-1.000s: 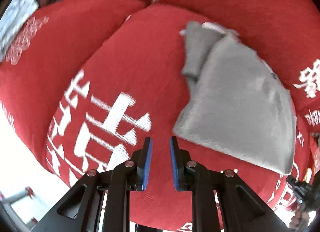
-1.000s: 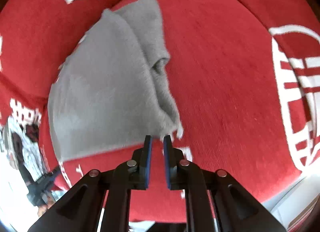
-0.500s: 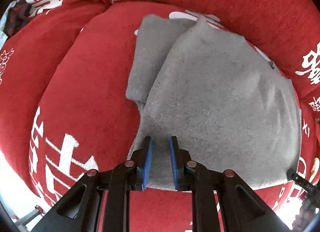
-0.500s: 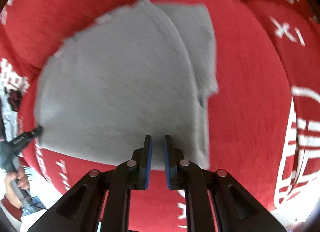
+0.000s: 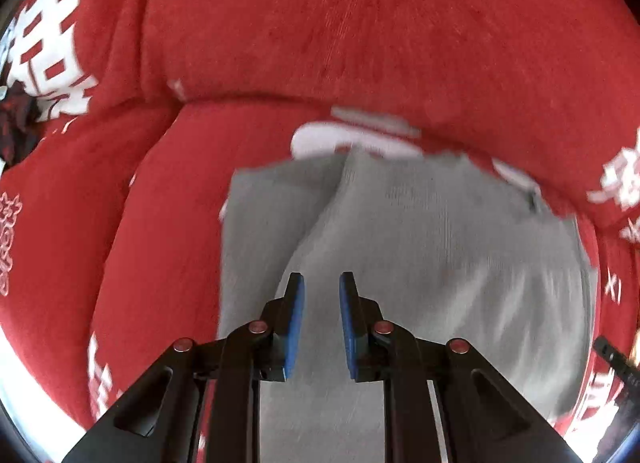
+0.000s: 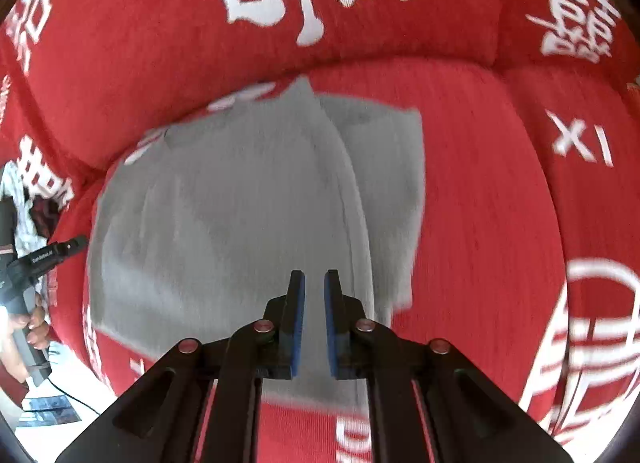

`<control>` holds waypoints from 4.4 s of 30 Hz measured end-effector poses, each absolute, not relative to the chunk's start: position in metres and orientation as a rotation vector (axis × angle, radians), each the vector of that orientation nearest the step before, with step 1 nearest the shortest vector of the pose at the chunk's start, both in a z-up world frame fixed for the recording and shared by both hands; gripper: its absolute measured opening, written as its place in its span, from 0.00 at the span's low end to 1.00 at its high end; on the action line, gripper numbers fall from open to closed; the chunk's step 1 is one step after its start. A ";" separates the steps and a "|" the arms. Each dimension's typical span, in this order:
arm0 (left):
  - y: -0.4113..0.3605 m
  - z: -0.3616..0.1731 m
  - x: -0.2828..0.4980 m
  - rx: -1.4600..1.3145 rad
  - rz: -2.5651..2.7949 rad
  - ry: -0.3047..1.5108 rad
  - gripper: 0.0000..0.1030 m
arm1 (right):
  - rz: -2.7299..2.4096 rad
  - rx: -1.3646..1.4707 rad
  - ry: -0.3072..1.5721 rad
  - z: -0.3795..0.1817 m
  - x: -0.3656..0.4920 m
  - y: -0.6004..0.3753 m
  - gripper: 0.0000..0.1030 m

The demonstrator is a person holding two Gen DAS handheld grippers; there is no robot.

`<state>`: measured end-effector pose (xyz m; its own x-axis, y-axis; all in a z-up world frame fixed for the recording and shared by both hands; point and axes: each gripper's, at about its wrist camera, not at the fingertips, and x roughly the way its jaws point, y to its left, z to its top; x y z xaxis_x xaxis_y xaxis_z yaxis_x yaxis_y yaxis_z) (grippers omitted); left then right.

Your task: Fold small clothes

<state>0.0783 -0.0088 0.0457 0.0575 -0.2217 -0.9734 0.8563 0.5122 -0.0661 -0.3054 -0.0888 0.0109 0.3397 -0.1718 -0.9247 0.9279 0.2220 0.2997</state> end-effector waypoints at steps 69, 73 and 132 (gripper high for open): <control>0.099 0.049 0.074 0.903 -1.018 1.346 0.99 | -0.762 1.454 0.819 -0.009 -0.179 0.067 0.49; 0.107 0.050 0.103 0.893 -1.022 1.337 0.99 | -0.741 1.533 0.780 -0.021 -0.149 0.081 0.49; -0.026 -0.002 0.089 0.693 -1.254 1.559 0.20 | -0.919 1.277 0.936 -0.010 -0.119 -0.014 0.07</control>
